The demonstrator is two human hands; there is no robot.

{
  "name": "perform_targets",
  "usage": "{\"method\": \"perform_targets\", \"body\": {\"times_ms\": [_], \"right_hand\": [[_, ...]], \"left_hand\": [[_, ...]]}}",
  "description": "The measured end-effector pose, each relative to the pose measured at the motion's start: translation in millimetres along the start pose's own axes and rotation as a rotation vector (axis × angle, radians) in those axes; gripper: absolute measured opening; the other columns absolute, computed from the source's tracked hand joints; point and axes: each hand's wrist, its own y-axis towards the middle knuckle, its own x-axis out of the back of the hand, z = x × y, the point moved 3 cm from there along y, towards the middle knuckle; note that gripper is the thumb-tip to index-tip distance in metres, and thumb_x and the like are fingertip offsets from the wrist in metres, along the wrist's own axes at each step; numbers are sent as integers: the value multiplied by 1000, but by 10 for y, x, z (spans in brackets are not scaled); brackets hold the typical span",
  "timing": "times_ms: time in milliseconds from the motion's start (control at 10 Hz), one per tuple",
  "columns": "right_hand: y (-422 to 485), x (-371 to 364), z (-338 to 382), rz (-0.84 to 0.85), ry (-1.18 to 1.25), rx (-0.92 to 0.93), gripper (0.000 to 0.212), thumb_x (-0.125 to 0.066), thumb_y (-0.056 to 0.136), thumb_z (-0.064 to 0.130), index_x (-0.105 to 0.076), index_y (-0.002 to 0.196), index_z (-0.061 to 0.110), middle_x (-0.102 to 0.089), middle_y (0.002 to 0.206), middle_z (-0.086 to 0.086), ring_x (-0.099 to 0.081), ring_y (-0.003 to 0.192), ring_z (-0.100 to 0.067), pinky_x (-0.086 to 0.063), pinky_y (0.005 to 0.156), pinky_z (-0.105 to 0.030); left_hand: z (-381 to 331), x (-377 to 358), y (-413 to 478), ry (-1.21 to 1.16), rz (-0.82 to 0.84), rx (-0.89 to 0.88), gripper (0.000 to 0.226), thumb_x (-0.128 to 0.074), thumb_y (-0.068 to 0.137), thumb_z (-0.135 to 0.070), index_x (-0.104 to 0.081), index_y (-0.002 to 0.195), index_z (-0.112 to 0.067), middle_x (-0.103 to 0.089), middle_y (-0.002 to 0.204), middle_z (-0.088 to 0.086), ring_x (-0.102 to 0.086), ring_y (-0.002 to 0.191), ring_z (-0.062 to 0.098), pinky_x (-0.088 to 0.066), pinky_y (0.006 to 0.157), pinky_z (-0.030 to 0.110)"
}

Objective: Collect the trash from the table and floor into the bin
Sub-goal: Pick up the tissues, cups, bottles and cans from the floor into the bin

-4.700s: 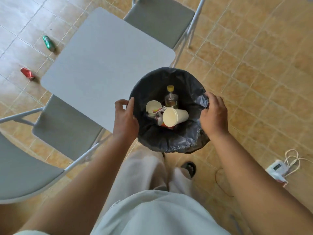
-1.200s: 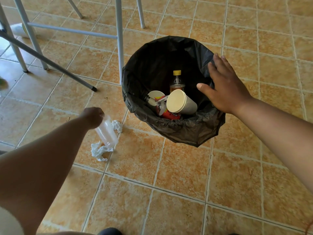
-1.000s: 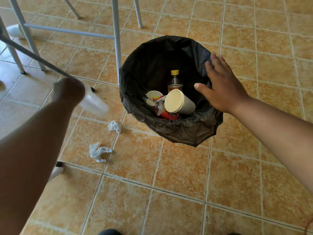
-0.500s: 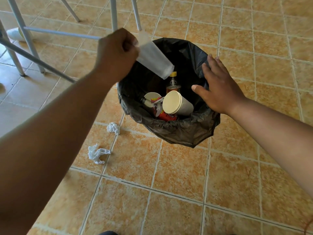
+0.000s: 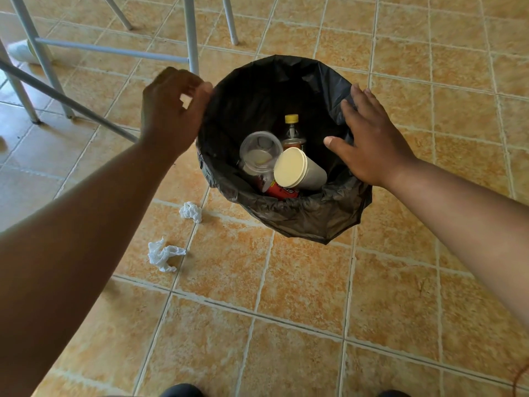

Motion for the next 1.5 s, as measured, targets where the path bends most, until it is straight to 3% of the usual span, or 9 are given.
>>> {"method": "perform_targets", "body": {"times_ms": [100, 200, 400, 600, 800, 1000, 1100, 1300, 1500], "right_hand": [[2, 4, -2, 1, 4, -4, 76, -46, 98, 50, -15, 156, 11, 5, 165, -4, 8, 150, -21, -5, 118, -37], [3, 1, -6, 4, 4, -11, 76, -46, 98, 50, -15, 156, 11, 6, 165, -3, 8, 150, -20, -5, 118, -37], [12, -15, -14, 4, -2, -13, 76, -46, 98, 50, -15, 156, 12, 6, 165, -2, 8, 150, -20, -5, 119, -37], [13, -7, -15, 3, -1, -16, 77, -47, 98, 50, -15, 156, 12, 6, 165, -2, 9, 150, -19, -5, 119, -38], [11, -12, -11, -6, 3, -18, 76, -47, 98, 50, -17, 156, 12, 5, 165, -2, 8, 150, -19, -6, 119, -38], [22, -8, -7, -14, 20, -12, 76, -49, 97, 49, -18, 156, 11, 4, 165, -3, 7, 151, -19, -6, 119, -37], [18, -11, -15, -18, 22, -11, 76, -49, 98, 49, -17, 156, 11, 5, 165, -2, 8, 151, -19, -6, 119, -38], [26, -19, -14, -23, 0, -7, 77, -48, 97, 50, -18, 156, 11, 4, 165, -3, 7, 151, -20, -6, 118, -37], [21, -13, -11, -17, -1, -9, 76, -48, 97, 50, -17, 156, 12, 4, 165, -3, 7, 151, -20, -6, 118, -37]], "left_hand": [[317, -73, -273, 26, 54, 93, 31, -48, 98, -29, -68, 96, -5, -67, 92, 14, -55, 82, 7, -37, 69, 12], [656, -221, -741, 139, 274, 222, 35, -39, 96, -34, -63, 102, -10, -64, 102, 13, -60, 91, 26, -39, 74, 28], [977, -546, -1548, 519, 1068, 512, 52, -64, 91, -31, -46, 140, -22, -45, 136, 15, -48, 119, 34, -50, 93, 45], [926, -685, -1830, 542, 1419, 514, 65, -61, 94, -36, -33, 151, -24, -28, 152, 19, -45, 130, 34, -43, 102, 37], [1078, -552, -1636, 603, 1188, 466, 34, -58, 96, -27, -62, 124, -8, -59, 124, 12, -55, 112, 25, -47, 86, 31], [1058, -191, -908, 121, 233, 746, 13, -63, 92, -19, -65, 104, -23, -70, 105, 9, -64, 70, 17, -49, 54, 25], [819, 0, -439, -182, -155, 816, 29, -67, 85, -29, -57, 111, -21, -66, 101, 2, -67, 87, 20, -59, 76, 38], [10, -10, 109, -318, 176, 361, 23, -69, 77, -42, -63, 95, -29, -72, 93, 3, -70, 84, 18, -58, 77, 37], [-501, -193, -112, -114, 617, -125, 28, -74, 76, -42, -65, 97, -25, -58, 74, -21, -56, 65, -11, -39, 58, 8]]}}
